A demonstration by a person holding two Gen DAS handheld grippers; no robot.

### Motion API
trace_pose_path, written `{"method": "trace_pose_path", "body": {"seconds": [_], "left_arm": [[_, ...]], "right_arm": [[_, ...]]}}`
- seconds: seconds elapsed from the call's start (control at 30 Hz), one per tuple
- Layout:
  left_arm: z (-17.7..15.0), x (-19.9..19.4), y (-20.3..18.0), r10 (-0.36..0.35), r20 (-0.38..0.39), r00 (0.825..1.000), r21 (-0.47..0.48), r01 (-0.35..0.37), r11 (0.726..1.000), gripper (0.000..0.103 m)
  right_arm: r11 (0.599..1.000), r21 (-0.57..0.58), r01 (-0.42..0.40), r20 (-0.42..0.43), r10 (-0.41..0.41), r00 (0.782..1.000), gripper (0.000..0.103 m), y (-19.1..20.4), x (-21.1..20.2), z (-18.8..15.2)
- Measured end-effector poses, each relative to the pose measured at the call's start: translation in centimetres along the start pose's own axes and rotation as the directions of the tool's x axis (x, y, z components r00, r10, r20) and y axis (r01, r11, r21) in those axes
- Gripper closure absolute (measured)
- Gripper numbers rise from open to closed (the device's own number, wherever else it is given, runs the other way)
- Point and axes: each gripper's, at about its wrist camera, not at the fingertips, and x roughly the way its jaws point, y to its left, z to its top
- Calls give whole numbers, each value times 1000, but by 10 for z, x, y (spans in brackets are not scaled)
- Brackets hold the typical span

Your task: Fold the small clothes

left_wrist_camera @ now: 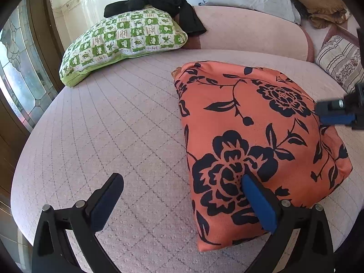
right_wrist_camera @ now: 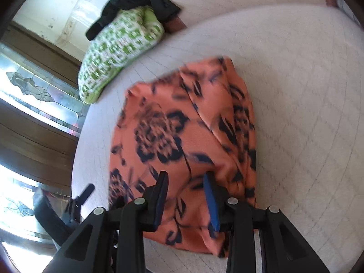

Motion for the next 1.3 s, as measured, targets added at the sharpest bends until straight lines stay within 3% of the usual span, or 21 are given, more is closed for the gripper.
{"method": "trace_pose_path", "body": {"seconds": [0.1,0.23,0.37,0.63,0.7,0.77,0.83,1.0,1.17,1.3], "left_arm": [[0,0,-1,2,2,1000,3,-2,1000,0],[0,1,-1,-6,1,1000,3,6,1000,0],[1,1,-1,-2,3,1000,8,2,1000,0],[1,2,-2,-6,0,1000,5,6,1000,0],[1,3,-2,-10,-1,1000,5,10,1000,0],[2,3,-2,-15,-1,1000,4,15,1000,0],[2,4,-1,-18,-3,1000,4,18,1000,0],[3,4,1,-26,-14,1000,-5,26,1000,0],[4,6,3,-34,-22,999,-8,34,999,0],[4,6,2,-42,-27,999,-19,41,999,0]], "right_arm": [[999,32,6,18,-6,1000,67,-2,6,14],[998,57,38,-48,-35,998,66,-13,38,20],[998,43,53,-53,-51,997,66,-3,33,30],[996,76,49,25,-51,998,66,4,41,74],[992,96,76,-9,-75,997,64,-1,60,84],[989,104,108,-51,-104,993,54,-10,81,86],[990,114,83,-23,-81,996,49,-14,86,88],[989,64,132,-42,-130,991,49,1,79,94],[999,-2,49,-28,-49,998,48,36,71,100],[996,-94,-1,-57,-4,998,48,74,88,110]]}}
